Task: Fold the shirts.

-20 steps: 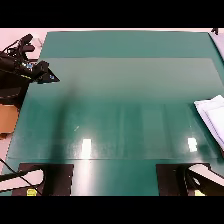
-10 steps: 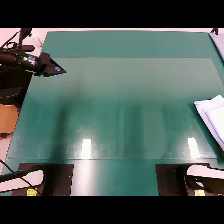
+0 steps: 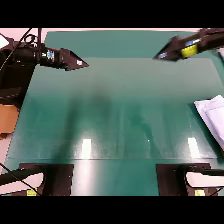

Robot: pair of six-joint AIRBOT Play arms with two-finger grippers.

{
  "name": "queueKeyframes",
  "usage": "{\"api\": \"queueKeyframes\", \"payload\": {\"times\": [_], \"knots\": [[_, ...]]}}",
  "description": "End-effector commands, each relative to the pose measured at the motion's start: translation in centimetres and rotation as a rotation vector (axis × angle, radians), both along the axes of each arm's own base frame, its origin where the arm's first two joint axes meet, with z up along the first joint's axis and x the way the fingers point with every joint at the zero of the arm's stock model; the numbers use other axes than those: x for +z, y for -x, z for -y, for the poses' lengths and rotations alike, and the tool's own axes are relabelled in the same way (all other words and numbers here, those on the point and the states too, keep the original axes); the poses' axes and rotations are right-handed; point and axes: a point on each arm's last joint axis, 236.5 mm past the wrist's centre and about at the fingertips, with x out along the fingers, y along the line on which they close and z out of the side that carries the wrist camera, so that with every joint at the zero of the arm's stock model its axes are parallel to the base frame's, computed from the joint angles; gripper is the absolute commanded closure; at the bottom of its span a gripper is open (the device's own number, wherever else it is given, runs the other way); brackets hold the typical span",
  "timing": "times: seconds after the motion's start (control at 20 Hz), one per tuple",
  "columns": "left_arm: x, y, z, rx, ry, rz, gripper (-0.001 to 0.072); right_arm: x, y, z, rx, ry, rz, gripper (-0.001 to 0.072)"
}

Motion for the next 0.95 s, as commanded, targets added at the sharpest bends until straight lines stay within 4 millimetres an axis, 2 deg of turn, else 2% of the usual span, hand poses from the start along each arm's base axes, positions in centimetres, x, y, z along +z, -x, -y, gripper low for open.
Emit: {"api": "queueKeyframes", "payload": {"times": [0.0, 0.15, 0.4, 0.9], "knots": [[0.7, 0.5, 0.9, -0.027, 0.025, 0.013, 0.0686, -1.4, 2.5, -5.6, 0.137, -0.026, -0.002, 0.0692], [0.5, 0.9, 0.9, -0.039, 0.024, -0.001, 0.0686, -1.4, 2.0, -4.8, 0.117, -0.025, -0.003, 0.0692], [0.8, 0.1, 0.8, -0.009, 0.032, 0.014, 0.0686, -1.4, 1.1, -3.4, 0.078, -0.026, 0.0, 0.0692], [0.8, 0.1, 0.8, -0.007, 0.032, 0.015, 0.0686, -1.4, 1.0, -3.3, 0.074, -0.026, 0.0, 0.0692]]}}
